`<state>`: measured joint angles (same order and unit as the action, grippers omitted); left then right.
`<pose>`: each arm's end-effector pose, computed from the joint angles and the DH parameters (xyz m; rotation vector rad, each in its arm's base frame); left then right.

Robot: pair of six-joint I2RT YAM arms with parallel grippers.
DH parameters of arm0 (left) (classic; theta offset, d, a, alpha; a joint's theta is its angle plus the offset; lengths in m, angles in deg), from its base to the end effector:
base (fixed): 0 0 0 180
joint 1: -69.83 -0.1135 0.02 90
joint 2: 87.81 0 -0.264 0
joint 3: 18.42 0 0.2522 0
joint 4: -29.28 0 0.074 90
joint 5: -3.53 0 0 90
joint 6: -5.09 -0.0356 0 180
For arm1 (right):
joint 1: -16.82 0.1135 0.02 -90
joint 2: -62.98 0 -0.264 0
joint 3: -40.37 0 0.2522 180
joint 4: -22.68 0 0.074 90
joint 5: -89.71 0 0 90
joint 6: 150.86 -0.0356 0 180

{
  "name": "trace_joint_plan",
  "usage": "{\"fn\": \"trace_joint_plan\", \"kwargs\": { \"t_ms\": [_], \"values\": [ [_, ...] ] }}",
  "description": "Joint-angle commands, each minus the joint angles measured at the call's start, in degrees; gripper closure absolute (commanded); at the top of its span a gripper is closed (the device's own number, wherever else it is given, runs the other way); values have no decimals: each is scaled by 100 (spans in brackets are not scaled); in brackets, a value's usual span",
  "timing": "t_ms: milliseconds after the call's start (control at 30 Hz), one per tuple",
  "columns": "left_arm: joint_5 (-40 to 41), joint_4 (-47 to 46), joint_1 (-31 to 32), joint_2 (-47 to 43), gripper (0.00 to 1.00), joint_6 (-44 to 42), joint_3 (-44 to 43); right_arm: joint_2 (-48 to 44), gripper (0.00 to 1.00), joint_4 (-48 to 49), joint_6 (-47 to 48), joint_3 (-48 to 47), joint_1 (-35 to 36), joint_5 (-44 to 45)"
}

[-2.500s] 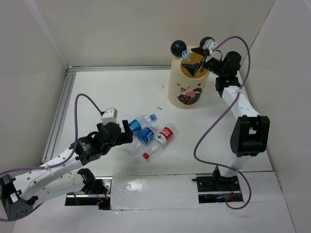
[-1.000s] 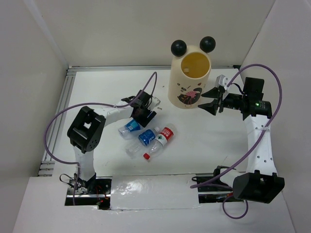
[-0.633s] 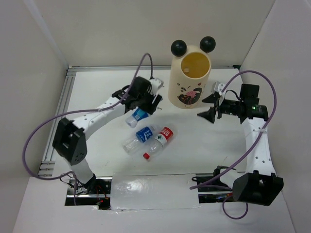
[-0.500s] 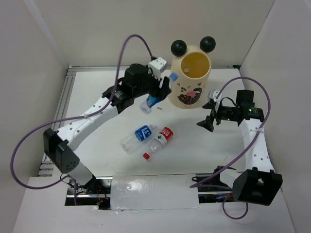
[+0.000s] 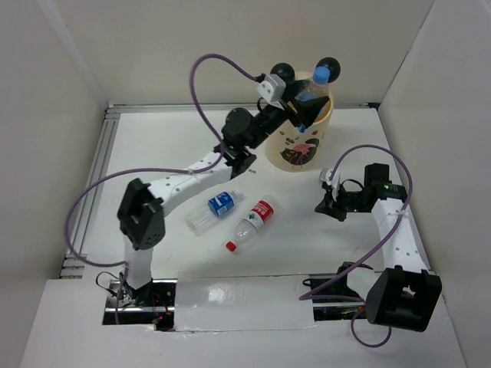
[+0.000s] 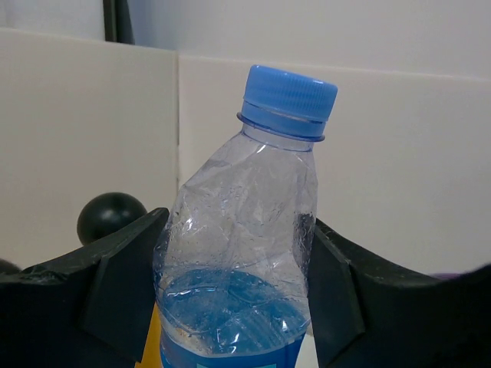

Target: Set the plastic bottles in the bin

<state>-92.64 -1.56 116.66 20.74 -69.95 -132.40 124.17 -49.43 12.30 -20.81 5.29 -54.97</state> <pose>0.3005 -0.3259 0.4524 0.3713 0.9187 -1.0444 0.1763 -0.0063 0.2548 -1.2877 1.8076 0.6109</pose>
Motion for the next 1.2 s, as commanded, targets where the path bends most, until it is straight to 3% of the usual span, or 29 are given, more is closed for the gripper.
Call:
{"fn": "trace_joint_plan", "kwargs": {
  "t_ms": [0,100,133,233,567,633,667,767,800,933,1000,1167],
  "values": [
    [626,-2261,239,726,66,-737,-602,-186,96,-177,119,136,-34,-61],
    [872,-2116,379,1481,66,-1126,-1559,-186,96,-177,180,189,-34,-61],
    [985,-1731,380,1798,66,-1223,-2310,-238,96,-177,180,189,-34,-61],
    [1100,-1561,327,2152,66,-1285,-2824,-239,96,-177,180,242,-34,-61],
    [1611,-1245,-121,2161,61,-1768,-2414,-177,92,-177,180,242,-34,-8],
    [1672,-1096,-191,2293,55,-1769,-2414,-125,88,-124,128,242,-34,-8],
    [1672,-1095,-192,2293,46,-1769,-2414,-125,82,-124,128,242,-34,-8],
    [1742,-972,-192,2443,37,-1769,-2536,-125,66,-124,128,242,-34,-8],
    [1742,-876,-192,2530,12,-1716,-2615,-125,51,-124,76,242,-34,-8],
    [1505,-542,-244,2811,9,-1637,-3247,-177,42,-124,75,242,-86,-8],
    [1365,-488,-192,2864,0,-1584,-3424,-177,38,-72,75,242,-86,-8],
    [1216,-943,1,2225,0,-1583,-2671,-177,33,-159,390,190,-86,-201]
  ]
}}
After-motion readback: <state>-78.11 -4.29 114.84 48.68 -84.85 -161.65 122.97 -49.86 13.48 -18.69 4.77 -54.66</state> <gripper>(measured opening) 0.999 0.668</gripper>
